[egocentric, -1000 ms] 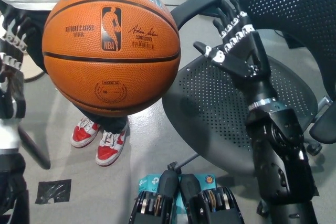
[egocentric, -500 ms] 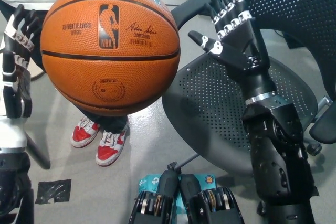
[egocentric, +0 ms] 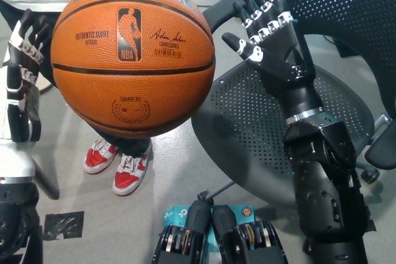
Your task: The robot grabs the basketball from a person using both hands and then drops it on the black chair in the front
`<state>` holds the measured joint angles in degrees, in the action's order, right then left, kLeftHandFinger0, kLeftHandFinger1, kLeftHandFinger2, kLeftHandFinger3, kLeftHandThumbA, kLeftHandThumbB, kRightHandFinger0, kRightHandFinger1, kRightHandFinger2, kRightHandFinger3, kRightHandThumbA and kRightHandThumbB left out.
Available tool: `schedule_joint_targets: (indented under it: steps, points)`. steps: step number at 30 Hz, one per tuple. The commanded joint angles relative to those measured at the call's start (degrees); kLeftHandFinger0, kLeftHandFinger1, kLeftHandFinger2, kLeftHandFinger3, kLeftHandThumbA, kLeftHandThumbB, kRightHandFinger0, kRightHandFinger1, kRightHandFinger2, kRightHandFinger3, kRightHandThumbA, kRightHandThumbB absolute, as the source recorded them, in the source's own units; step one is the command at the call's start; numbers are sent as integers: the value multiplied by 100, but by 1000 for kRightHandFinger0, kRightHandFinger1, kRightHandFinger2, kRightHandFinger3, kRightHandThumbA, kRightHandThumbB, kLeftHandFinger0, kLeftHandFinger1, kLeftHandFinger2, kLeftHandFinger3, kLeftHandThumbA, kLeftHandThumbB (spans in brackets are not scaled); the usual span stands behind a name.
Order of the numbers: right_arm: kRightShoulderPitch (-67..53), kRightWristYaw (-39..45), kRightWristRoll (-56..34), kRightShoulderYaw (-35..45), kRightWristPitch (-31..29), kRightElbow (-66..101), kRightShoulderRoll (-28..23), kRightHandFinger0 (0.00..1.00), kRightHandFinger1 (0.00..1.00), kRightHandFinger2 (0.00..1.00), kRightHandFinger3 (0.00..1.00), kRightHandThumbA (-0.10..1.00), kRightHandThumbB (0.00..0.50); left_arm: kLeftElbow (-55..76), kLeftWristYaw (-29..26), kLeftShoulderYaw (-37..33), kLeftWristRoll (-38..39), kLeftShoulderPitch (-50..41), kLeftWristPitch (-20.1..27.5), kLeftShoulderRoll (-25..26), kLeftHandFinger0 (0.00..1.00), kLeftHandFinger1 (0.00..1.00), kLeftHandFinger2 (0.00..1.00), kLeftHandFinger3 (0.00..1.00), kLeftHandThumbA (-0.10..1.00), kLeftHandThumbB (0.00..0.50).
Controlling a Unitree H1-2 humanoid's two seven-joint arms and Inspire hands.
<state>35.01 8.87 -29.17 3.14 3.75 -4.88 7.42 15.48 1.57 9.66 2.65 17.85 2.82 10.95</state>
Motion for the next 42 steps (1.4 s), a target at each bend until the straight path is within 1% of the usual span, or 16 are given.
schedule_joint_targets:
  steps: [1,2,5,13,15,16,20,21,22,26,28,31,32,33,37,42]
  points:
    - [153,200,132,-84,-244,-131,20,1000,1000,1000,1000,1000,446,176,-56,-38,-59,56,49,-12,1000,1000,1000,1000,1000,173]
    - [163,238,360,-168,-453,-260,-20,1000,1000,1000,1000,1000,424,178,-41,-47,-43,60,85,-14,1000,1000,1000,1000,1000,156]
    - [194,89,1014,-384,-798,-469,-146,1000,1000,1000,1000,1000,409,180,-9,-67,-34,67,128,-2,1000,1000,1000,1000,1000,154]
    - [342,80,1284,-433,-1244,-1156,-226,1000,1000,1000,1000,1000,397,210,1,-117,-23,39,165,-15,1000,1000,1000,1000,1000,144]
    - [428,5,1500,-523,-1197,-1335,-211,1000,1000,1000,1000,1000,383,216,0,-137,-28,64,98,-15,1000,1000,1000,1000,1000,137]
    - [460,-25,1567,-545,-1199,-1420,-195,1000,1000,1000,1000,1000,410,217,-25,-141,-74,64,83,-25,1000,1000,1000,1000,1000,144]
    - [466,-27,1597,-533,-1234,-1451,-185,1000,1000,1000,1000,1000,414,219,-28,-148,-81,69,77,-22,1000,1000,1000,1000,1000,143]
    - [434,219,1088,-467,-956,-1424,6,1000,1000,1000,1000,1000,426,185,3,-177,2,108,37,-44,1000,1000,1000,1000,1000,127]
    - [402,221,972,-434,-851,-1360,76,1000,1000,1000,1000,1000,442,168,35,-198,40,119,25,-34,1000,1000,1000,1000,1000,118]
    - [383,360,706,-452,-632,-1203,257,1000,1000,1000,1000,1000,442,27,46,-234,116,169,-46,-69,1000,1000,1000,1000,997,142]
    - [385,405,659,-515,-543,-1107,329,1000,1000,1000,1000,1000,442,-82,15,-292,8,218,-78,-121,1000,1000,1000,1000,1000,138]
    - [372,471,622,-600,-511,-1049,453,1000,1000,1000,1000,1000,437,-363,-29,-421,-308,288,133,-156,1000,1000,1000,1000,1000,124]
    - [382,415,685,-674,-490,-1054,570,1000,1000,1000,1000,1000,444,-520,-80,-518,-584,317,91,-135,1000,1000,1000,1000,1000,148]
    - [389,385,806,-752,-532,-1097,626,1000,1000,1000,1000,1000,445,-570,-105,-617,-805,338,-157,-120,1000,1000,1000,1000,1000,164]
    - [411,111,1404,-952,-787,-1289,723,1000,1000,1000,1000,1000,465,-824,-279,-922,-1519,464,-535,-144,1000,1000,1000,1000,1000,205]
    - [482,-131,1760,-1082,-1043,-1511,851,1000,1000,1000,1000,1000,400,-1050,-371,-1221,-1799,722,-734,-235,1000,1000,1000,1000,1000,208]
